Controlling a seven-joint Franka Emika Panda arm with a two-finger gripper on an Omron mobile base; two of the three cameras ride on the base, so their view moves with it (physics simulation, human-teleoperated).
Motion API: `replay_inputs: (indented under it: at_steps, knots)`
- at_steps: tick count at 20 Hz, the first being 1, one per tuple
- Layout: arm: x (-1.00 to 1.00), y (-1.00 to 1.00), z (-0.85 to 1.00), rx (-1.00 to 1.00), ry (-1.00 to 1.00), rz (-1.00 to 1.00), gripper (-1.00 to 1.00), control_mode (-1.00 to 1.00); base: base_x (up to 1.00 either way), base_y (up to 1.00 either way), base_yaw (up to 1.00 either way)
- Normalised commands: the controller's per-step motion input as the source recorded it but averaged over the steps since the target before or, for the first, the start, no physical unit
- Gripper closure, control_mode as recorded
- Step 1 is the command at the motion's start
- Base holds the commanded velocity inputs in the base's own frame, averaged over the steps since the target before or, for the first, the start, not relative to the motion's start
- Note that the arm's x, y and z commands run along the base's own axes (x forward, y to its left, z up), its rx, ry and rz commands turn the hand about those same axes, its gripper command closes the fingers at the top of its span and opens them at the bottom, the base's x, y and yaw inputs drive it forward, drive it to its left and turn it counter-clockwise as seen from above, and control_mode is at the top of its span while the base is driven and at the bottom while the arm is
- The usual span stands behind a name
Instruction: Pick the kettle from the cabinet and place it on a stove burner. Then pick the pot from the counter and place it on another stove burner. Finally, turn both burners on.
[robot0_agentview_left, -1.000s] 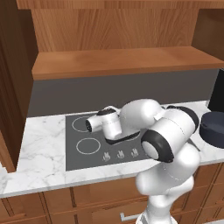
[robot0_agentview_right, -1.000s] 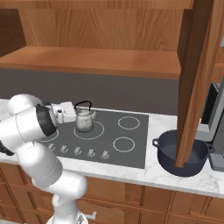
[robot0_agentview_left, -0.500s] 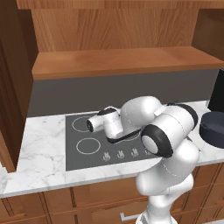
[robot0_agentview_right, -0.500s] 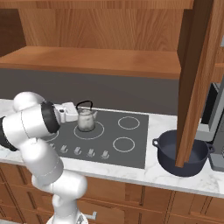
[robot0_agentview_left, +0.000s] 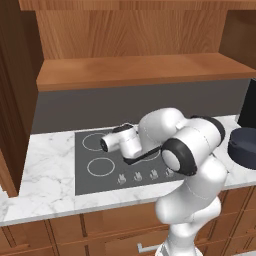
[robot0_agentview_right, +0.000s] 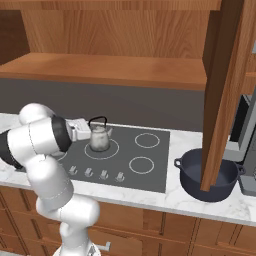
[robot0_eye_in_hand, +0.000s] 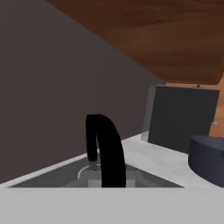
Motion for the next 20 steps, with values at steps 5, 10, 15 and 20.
replay_inputs:
  at_steps: [5, 10, 15, 20]
  knots:
    - [0.00, -0.04, -0.23, 0.00, 0.00, 0.00, 1.00, -1.00, 0.00, 0.00, 0.00]
    - [0.00, 0.00, -0.26, 0.00, -0.05, 0.00, 1.00, -1.00, 0.00, 0.00, 0.00]
    - [0.01, 0.00, -0.30, 0.02, -0.09, 0.00, 1.00, -1.00, 0.00, 0.00, 0.00]
    - [0.02, 0.00, -0.33, 0.03, -0.10, 0.00, 1.00, -1.00, 0.00, 0.00, 0.00]
